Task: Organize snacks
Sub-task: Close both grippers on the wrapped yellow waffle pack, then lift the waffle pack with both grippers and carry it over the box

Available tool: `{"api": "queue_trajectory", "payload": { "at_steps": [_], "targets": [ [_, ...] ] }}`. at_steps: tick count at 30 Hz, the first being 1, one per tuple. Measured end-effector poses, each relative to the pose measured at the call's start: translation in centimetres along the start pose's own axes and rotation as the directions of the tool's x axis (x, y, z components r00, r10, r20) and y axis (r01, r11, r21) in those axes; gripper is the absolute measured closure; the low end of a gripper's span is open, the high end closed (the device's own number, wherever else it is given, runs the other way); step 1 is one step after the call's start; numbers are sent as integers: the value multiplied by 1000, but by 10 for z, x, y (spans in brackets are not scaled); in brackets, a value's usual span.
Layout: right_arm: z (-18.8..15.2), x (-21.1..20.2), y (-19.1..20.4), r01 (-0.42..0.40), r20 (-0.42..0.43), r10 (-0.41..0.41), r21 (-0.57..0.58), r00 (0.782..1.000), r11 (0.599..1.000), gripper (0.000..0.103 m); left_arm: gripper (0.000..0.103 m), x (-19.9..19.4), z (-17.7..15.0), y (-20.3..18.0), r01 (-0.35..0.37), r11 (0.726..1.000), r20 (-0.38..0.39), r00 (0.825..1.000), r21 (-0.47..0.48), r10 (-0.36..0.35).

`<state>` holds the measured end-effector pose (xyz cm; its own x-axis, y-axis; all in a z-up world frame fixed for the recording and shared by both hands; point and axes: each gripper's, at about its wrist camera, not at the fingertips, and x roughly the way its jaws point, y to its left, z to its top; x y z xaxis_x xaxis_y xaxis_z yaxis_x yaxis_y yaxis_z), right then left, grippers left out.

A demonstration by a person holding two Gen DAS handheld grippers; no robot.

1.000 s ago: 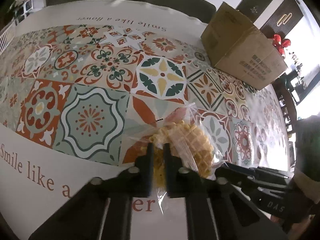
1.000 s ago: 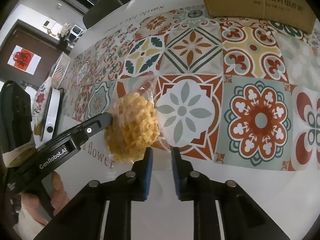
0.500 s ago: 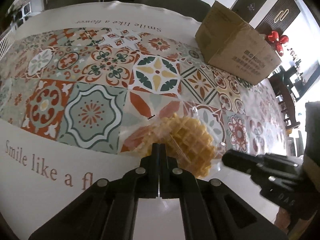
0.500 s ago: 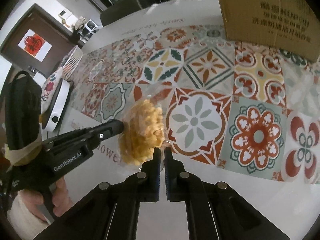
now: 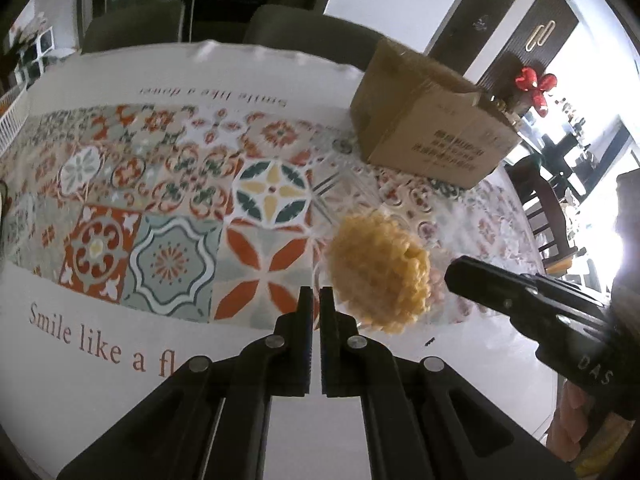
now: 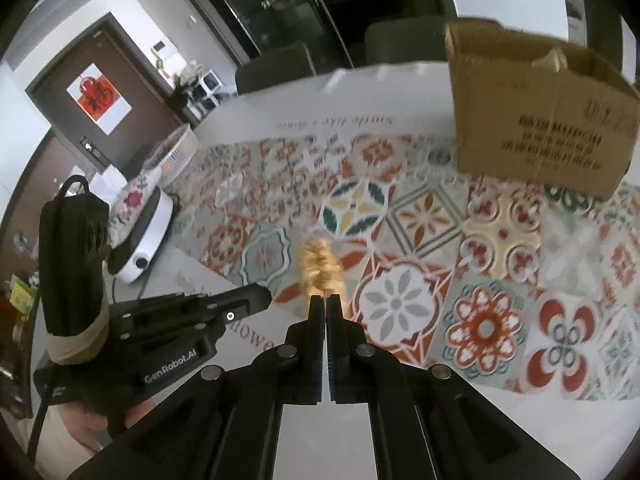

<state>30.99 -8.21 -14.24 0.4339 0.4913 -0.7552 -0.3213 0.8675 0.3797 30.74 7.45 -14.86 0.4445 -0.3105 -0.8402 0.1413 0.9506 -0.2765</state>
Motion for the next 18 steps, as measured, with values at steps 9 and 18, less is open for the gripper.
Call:
{"api": "queue_trajectory", "payload": {
  "at_steps": [9,18],
  "targets": [
    [18,-43,-18,36,96,-40,40,995,999,100,81,-10,28,-43,-19,994,10,1000,109,18],
    [43,-88,-32,77,191,-88,62,978,995,100,59,-31,65,-82,-74,982,86,994,171,60]
  ]
}}
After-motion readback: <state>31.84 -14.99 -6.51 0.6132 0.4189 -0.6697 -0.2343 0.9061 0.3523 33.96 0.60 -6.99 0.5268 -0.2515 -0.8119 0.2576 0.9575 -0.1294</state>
